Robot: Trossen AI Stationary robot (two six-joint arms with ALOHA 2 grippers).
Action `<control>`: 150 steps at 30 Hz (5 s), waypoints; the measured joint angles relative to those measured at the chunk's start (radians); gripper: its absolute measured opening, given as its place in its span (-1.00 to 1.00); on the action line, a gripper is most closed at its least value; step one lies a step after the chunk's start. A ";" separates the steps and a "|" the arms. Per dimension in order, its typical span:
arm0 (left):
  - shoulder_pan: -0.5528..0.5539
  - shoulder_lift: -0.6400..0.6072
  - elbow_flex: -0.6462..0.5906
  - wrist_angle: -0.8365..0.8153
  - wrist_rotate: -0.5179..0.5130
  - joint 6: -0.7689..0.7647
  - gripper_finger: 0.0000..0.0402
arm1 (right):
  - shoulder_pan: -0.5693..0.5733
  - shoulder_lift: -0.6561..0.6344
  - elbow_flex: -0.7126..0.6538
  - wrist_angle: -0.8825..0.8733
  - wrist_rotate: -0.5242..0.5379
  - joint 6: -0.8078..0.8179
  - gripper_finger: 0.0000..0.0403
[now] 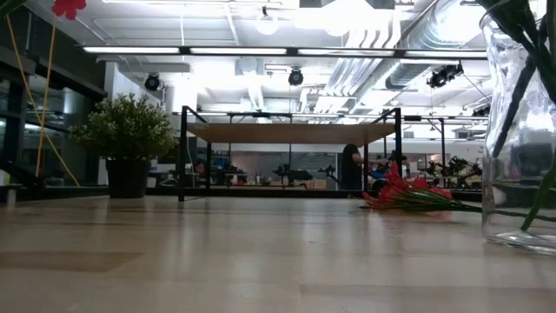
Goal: Pick and place flowers into a vace then onto a shelf
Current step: Put the red flower into the left transparent vase
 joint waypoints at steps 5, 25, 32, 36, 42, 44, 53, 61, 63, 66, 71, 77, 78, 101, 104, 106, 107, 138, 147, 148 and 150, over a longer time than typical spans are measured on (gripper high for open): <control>0.000 0.000 0.000 0.000 0.017 0.000 0.08 | 0.026 0.150 0.239 -0.164 -0.040 -0.070 -1.00; 0.000 -0.004 0.000 0.000 0.090 0.082 0.08 | 0.153 0.297 0.283 -0.081 0.134 -0.215 -1.00; 0.000 -0.004 0.000 0.000 0.089 0.080 0.08 | 0.170 0.297 0.283 -0.096 0.178 -0.237 -1.00; 0.000 0.000 0.000 0.000 0.089 0.070 0.08 | 0.170 0.297 0.283 -0.112 0.178 -0.237 -1.00; 0.000 0.046 0.000 0.006 0.100 0.053 0.08 | 0.158 0.304 0.283 -0.113 0.179 -0.237 -1.00; 0.000 0.070 0.000 0.006 0.100 0.047 0.08 | 0.150 0.308 0.283 -0.112 0.178 -0.237 -1.00; 0.000 0.167 0.000 0.025 0.121 0.045 0.08 | 0.129 0.310 0.283 -0.101 0.179 -0.237 -1.00; 0.000 0.187 -0.001 0.210 0.177 0.149 0.08 | 0.119 0.310 0.283 -0.084 0.178 -0.233 -1.00; 0.000 0.188 -0.001 0.252 0.179 0.187 0.08 | 0.115 0.310 0.283 -0.084 0.178 -0.233 -1.00; 0.000 0.188 -0.001 0.309 0.208 0.236 0.08 | 0.113 0.310 0.283 -0.084 0.178 -0.233 -1.00; 0.000 0.207 0.000 0.411 0.282 0.322 0.08 | 0.107 0.310 0.283 -0.078 0.177 -0.230 -1.00; 0.000 0.234 0.000 0.480 0.282 0.369 0.08 | 0.106 0.310 0.283 -0.071 0.164 -0.230 -1.00; 0.000 0.240 0.000 0.486 0.282 0.376 0.08 | 0.106 0.310 0.283 -0.066 0.155 -0.230 -1.00; 0.002 0.341 0.000 0.669 0.246 0.545 0.08 | 0.108 0.310 0.283 -0.039 0.147 -0.202 -1.00; 0.040 0.347 0.000 0.690 0.250 0.552 0.08 | 0.108 0.310 0.283 -0.039 0.145 -0.187 -1.00; 0.069 0.353 0.000 0.694 0.272 0.552 0.08 | 0.108 0.310 0.283 -0.038 0.136 -0.180 -1.00; 0.084 0.354 0.000 0.697 0.288 0.552 0.08 | 0.108 0.310 0.283 -0.038 0.131 -0.180 -1.00; 0.197 0.407 0.000 0.749 0.509 0.600 0.08 | 0.109 0.310 0.283 -0.049 0.121 -0.176 -1.00; 0.198 0.407 0.000 0.747 0.506 0.607 -0.39 | 0.109 0.310 0.283 -0.048 0.121 -0.176 -1.00; 0.198 0.407 0.000 0.747 0.506 0.616 -0.49 | 0.109 0.310 0.283 -0.048 0.121 -0.176 -1.00; 0.198 0.407 0.000 0.747 0.506 0.637 -0.73 | 0.109 0.310 0.283 -0.048 0.121 -0.176 -1.00</control>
